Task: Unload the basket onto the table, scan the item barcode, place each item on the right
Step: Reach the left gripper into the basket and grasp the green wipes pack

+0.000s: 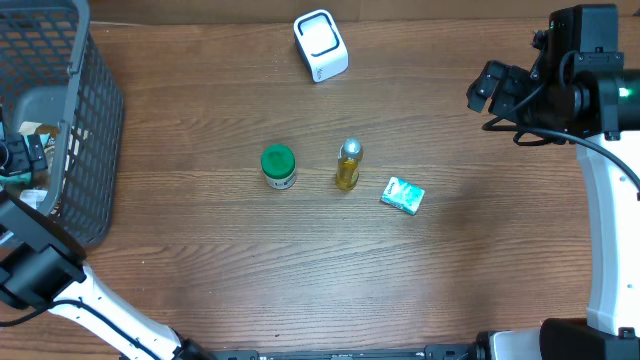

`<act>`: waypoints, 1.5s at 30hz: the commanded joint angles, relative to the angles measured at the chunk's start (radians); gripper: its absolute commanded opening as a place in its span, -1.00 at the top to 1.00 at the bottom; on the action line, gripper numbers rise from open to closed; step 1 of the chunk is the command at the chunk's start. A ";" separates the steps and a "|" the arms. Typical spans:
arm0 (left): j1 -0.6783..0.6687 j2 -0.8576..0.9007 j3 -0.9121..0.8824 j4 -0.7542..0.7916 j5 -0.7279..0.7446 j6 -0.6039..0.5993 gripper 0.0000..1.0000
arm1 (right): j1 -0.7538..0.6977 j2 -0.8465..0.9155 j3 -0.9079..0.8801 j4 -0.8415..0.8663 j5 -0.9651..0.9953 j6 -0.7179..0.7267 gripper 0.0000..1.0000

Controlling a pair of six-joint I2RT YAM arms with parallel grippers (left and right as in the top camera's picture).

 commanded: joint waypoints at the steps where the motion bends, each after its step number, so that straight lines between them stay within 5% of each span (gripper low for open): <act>1: 0.010 0.076 -0.004 -0.016 0.026 -0.026 -0.99 | -0.002 -0.007 -0.001 0.006 -0.005 0.008 -1.00; 6: 0.008 0.139 -0.004 -0.037 0.066 -0.047 -0.88 | -0.002 -0.007 -0.001 0.009 -0.005 0.008 -1.00; 14: 0.003 0.161 -0.002 -0.058 0.081 -0.047 0.62 | -0.002 -0.007 -0.001 0.010 -0.016 0.008 -1.00; 18: 0.003 0.147 0.030 -0.090 0.082 -0.084 0.90 | -0.002 -0.007 -0.001 0.013 -0.017 0.008 -1.00; 33: 0.002 -0.301 0.124 -0.123 0.084 -0.352 0.92 | -0.002 -0.007 -0.001 0.016 -0.023 0.007 -1.00; 45: -0.128 -0.680 0.124 -0.164 0.208 -0.407 0.92 | -0.002 -0.007 -0.001 0.017 -0.023 0.007 -1.00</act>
